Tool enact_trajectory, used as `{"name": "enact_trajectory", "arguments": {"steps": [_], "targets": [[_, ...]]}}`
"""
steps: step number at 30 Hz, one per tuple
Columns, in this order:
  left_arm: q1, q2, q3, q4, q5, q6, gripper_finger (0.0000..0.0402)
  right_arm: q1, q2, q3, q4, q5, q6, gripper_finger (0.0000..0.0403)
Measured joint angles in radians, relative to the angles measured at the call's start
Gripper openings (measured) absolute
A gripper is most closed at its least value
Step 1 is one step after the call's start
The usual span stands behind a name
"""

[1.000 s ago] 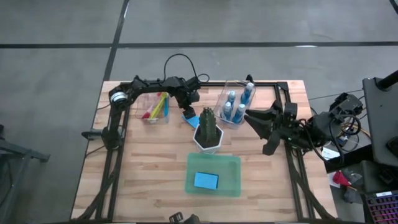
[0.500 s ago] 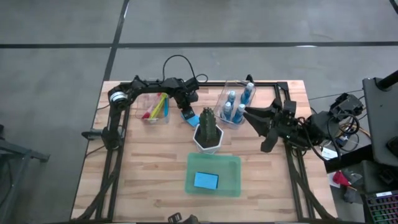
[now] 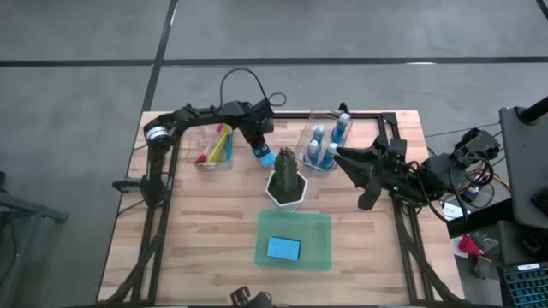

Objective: Pick & Place Kitchen Sink Supplies
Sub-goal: Stack the sponge on top of the sponge in the green bin

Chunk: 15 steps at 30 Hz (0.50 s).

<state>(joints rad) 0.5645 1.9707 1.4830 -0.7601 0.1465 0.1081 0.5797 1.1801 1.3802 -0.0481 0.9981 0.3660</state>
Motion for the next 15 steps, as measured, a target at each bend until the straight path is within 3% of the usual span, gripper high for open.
{"name": "enact_trajectory", "arguments": {"steps": [9, 15], "targets": [[0.031, -0.135, 0.079, -0.021, -0.057, -0.003, 0.0000, 0.000, 0.000, 0.000, 0.000, 0.000, -0.008, 0.0123], [0.038, -0.265, 0.102, -0.013, -0.155, -0.026, 0.0000, -0.003, 0.000, 0.000, 0.002, 0.001, -0.030, 0.0123]]}}
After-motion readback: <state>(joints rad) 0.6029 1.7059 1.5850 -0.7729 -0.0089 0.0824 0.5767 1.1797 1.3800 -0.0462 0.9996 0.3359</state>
